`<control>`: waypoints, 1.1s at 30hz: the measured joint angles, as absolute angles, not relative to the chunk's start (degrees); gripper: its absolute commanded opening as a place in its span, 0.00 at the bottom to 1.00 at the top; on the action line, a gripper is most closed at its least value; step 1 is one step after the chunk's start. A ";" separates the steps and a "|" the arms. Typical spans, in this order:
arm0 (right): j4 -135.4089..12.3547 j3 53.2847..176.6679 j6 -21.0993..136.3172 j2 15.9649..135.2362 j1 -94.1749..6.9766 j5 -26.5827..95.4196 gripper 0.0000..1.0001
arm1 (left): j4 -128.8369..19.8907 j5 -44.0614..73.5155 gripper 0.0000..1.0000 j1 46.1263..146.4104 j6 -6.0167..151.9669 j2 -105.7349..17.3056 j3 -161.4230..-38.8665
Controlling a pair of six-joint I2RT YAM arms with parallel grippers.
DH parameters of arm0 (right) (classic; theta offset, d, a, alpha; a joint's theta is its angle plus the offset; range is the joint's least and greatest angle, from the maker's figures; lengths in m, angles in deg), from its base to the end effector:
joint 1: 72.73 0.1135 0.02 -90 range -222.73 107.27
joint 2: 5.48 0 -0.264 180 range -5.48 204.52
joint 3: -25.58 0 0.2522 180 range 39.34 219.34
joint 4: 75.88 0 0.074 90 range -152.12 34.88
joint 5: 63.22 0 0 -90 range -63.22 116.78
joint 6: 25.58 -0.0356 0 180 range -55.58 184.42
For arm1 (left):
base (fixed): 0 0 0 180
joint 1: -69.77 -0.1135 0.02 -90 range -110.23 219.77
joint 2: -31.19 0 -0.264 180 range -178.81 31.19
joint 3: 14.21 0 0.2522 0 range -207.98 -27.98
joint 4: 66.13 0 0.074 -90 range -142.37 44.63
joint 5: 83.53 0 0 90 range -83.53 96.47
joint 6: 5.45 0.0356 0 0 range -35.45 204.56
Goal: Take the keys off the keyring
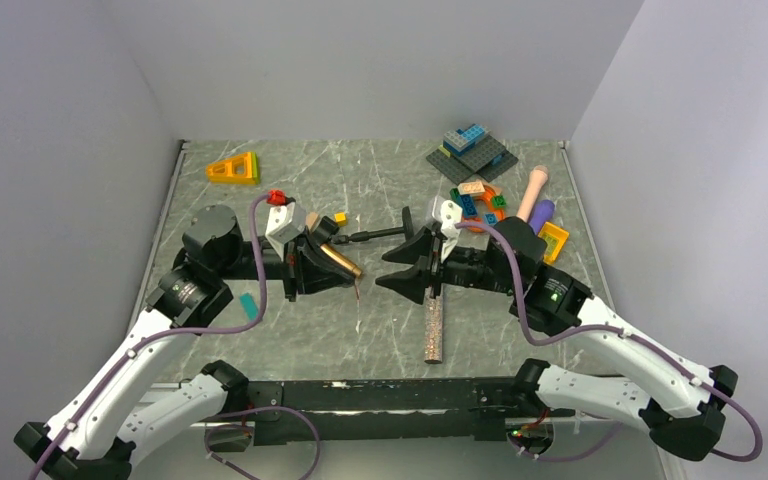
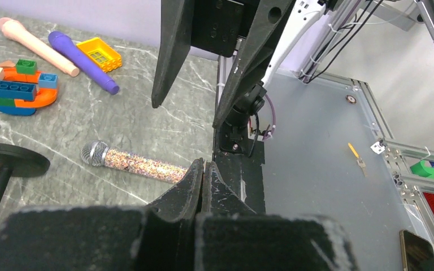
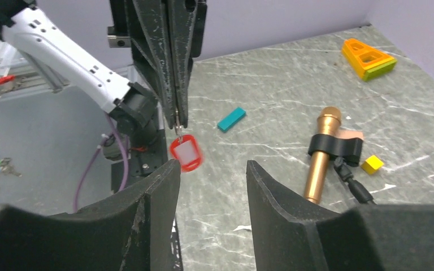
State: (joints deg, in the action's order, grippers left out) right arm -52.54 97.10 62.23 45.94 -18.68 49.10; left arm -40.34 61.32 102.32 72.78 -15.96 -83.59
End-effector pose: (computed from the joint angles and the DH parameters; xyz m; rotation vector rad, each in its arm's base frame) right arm 0.1059 0.1690 0.4005 -1.0306 1.3933 1.0553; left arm 0.1261 -0.1150 0.3966 1.0621 1.4413 -1.3438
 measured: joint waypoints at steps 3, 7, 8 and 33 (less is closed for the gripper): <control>-52.89 96.97 61.16 46.05 -19.97 52.75 0.49 | -40.77 62.17 0.00 102.32 72.78 -16.18 -83.59; -53.85 96.97 60.28 46.99 -20.43 56.36 0.48 | -40.91 62.30 0.00 102.32 72.78 -16.47 -83.59; -54.16 96.90 60.04 47.32 -20.43 57.13 0.48 | -40.91 62.30 0.00 102.32 72.81 -16.49 -83.59; -64.03 94.74 54.66 51.42 -20.48 60.93 0.34 | -40.91 62.06 0.00 102.32 72.81 -16.47 -83.59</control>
